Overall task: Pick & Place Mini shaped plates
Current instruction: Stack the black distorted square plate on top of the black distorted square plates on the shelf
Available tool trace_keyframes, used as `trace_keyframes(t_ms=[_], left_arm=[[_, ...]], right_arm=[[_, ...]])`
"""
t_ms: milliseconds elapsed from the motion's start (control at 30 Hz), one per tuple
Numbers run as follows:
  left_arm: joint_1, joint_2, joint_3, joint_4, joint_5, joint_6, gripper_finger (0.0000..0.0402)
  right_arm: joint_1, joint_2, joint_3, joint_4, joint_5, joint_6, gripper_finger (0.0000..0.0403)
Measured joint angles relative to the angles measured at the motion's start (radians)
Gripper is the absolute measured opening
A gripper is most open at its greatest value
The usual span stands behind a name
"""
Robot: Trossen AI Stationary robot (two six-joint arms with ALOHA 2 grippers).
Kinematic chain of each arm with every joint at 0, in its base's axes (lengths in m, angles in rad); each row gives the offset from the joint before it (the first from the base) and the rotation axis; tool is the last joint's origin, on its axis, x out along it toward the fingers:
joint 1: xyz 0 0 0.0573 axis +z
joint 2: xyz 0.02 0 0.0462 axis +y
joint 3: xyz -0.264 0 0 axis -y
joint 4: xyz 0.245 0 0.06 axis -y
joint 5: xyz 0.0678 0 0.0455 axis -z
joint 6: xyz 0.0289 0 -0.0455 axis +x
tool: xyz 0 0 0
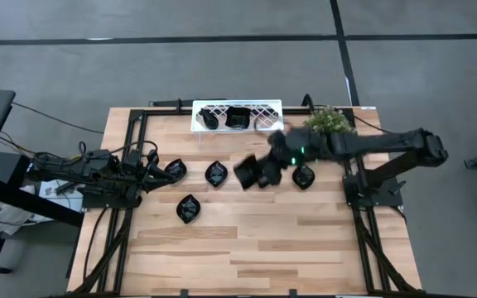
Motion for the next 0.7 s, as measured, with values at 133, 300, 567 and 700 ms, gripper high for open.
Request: trace_keyframes(t_ms=[133,300,567,700], left_arm=[[0.000,0.000,0.000,0.001,0.000,0.002,0.0086],[0.000,0.000,0.000,0.002,0.000,0.003,0.0086],[0.000,0.000,0.000,0.006,0.000,0.003,0.0086],[0.000,0.000,0.000,0.010,-0.001,0.003,0.0086]], right_arm=[[-0.132,0.000,0.038,-0.003,-0.091,-0.029,0.0000],[-0.284,0.001,0.055,-0.004,-0.170,-0.029,0.0000],[-0.437,0.004,0.071,0.041,-0.176,-0.044,0.0000],[-0.479,0.043,0.072,0.099,-0.199,0.016,0.0000]])
